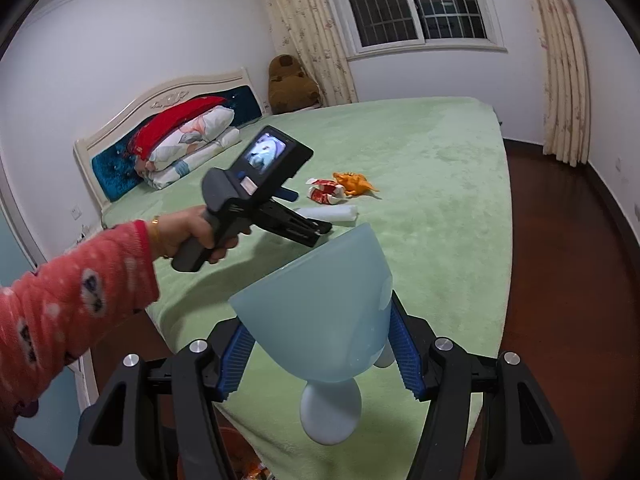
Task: Collect trash
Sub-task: 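Grasp the white foam tube with the left tool while the right tool holds the cup, then lower the foam tube and cup over the orange bin and open both tools, then grasp the red paper packet on the bed with the left tool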
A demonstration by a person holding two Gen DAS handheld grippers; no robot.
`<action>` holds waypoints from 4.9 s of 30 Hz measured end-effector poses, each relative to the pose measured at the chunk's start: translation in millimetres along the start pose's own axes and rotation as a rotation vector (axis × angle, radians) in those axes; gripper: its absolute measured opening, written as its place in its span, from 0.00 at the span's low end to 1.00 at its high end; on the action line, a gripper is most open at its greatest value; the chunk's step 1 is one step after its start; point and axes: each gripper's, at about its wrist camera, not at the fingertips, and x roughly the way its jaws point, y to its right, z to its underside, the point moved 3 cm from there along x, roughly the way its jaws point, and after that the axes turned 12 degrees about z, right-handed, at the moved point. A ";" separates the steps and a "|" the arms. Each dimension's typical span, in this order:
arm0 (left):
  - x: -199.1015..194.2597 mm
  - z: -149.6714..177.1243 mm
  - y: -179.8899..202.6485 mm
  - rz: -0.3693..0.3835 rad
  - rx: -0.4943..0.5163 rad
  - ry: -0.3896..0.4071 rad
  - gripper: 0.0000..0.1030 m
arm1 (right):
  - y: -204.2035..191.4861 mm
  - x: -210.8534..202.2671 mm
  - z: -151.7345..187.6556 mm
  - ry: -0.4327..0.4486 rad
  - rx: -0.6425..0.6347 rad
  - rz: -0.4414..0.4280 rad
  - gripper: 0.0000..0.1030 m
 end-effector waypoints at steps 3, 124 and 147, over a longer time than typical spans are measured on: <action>9.3 -0.8 -2.7 0.061 -0.043 -0.002 0.59 | 7.5 2.4 -0.5 -0.002 0.012 0.010 0.59; -164.9 234.4 89.2 0.120 -0.621 0.268 0.88 | -76.9 -5.8 108.9 -0.238 0.116 -0.142 0.89; 19.7 -25.8 -102.0 0.133 -1.072 0.219 0.81 | -42.4 28.7 95.4 -0.227 0.185 -0.234 0.89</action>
